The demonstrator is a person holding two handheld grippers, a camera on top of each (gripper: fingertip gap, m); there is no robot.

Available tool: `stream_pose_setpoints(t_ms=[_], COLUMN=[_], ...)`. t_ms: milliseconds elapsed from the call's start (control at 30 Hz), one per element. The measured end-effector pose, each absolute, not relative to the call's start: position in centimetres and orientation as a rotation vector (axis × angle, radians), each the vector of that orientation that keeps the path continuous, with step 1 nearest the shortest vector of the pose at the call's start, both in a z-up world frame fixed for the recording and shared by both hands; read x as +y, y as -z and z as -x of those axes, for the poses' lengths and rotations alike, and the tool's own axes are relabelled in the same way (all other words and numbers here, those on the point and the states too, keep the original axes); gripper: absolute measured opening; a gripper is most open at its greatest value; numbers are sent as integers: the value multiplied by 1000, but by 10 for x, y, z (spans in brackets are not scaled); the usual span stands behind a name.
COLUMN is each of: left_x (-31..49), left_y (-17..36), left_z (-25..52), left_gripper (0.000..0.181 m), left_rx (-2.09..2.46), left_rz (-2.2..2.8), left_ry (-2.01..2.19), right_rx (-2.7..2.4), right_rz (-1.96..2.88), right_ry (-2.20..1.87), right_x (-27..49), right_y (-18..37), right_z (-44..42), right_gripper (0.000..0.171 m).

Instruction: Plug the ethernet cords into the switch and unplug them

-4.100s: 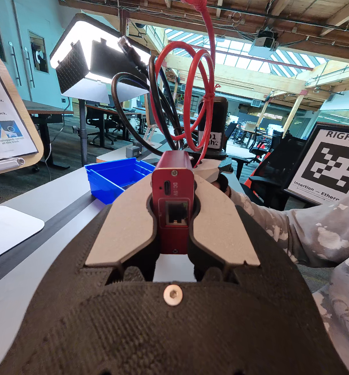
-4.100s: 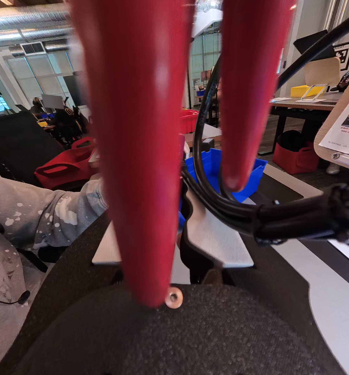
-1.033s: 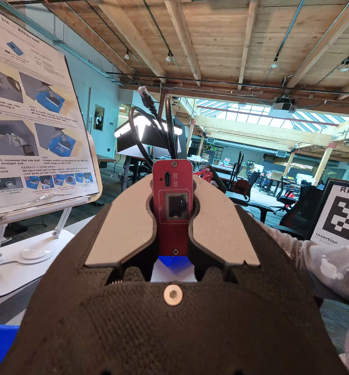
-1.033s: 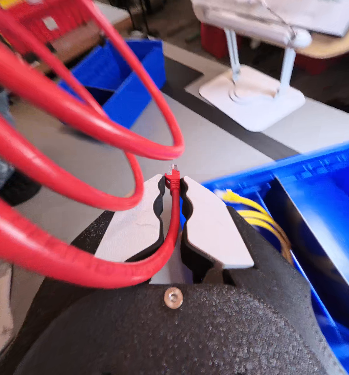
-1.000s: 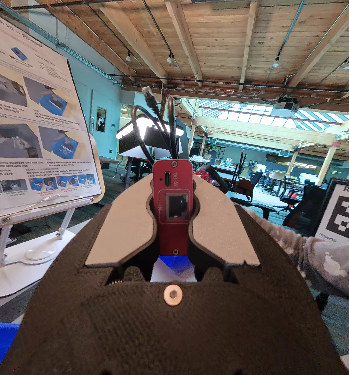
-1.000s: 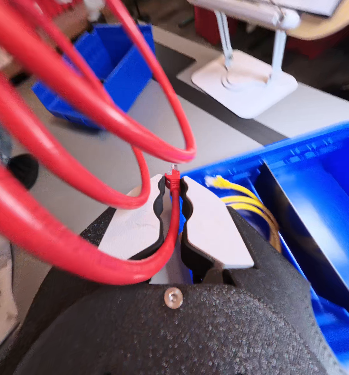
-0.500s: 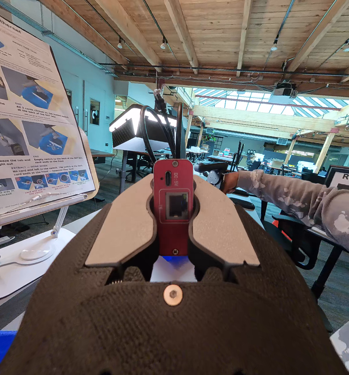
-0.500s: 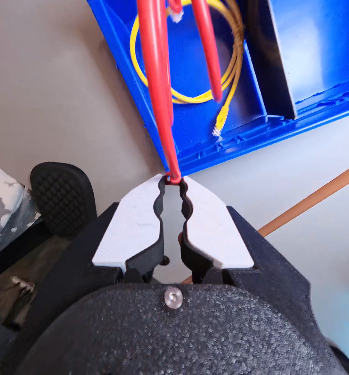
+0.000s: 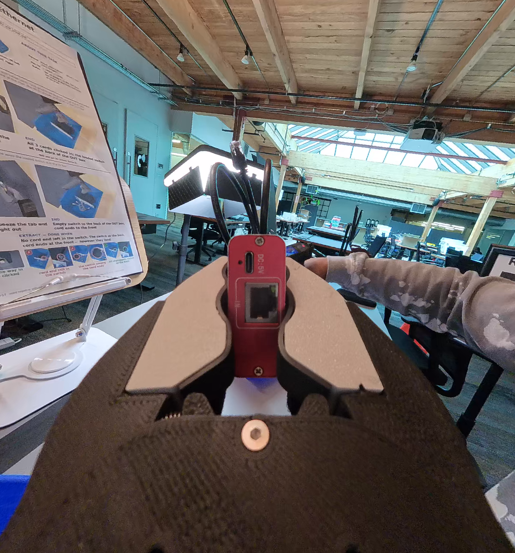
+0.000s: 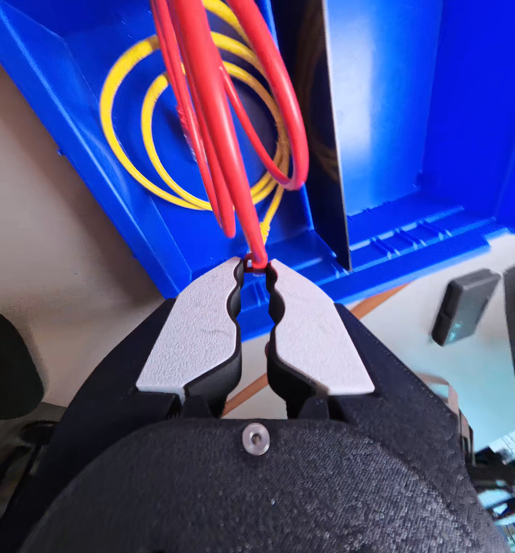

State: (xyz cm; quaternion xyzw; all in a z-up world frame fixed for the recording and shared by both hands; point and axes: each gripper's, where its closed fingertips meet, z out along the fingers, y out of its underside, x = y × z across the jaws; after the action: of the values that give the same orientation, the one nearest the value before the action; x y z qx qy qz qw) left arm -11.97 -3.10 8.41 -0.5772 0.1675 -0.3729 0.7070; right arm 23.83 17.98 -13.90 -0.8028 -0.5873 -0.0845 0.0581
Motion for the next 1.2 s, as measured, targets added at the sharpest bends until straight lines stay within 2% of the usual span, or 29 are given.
stream_pose_setpoints(t_ms=[100,233,433,700,867,1000,1200], left_x=[-31,-29,-23,-20,-20,-20,-20], left_y=[-84,-81,-74,-69,-68,-67,-65], left_z=[121,124,126,114,107,104,101], left_gripper=[29,29,29,29,29,29,29], left_rx=[373,362,350,366,380,387,395], left_rz=[1286,1291,1315,1333,1338,1345,1351], left_ry=[818,822,829,844,847,845,849], right_rx=[-1828,-1776,-1649,-1460,-1424,-1532,-1872], right_rz=[2520,2576,2453,2186,2039,1975,1988], right_ry=[145,261,83,36,-3,32,235], right_x=[172,189,202,205,197,179,160], right_y=[158,165,110,60,51,76,168], right_z=[-230,-245,-244,-231,-213,-192,-179], right_gripper=[13,15,40,42,41,39,40])
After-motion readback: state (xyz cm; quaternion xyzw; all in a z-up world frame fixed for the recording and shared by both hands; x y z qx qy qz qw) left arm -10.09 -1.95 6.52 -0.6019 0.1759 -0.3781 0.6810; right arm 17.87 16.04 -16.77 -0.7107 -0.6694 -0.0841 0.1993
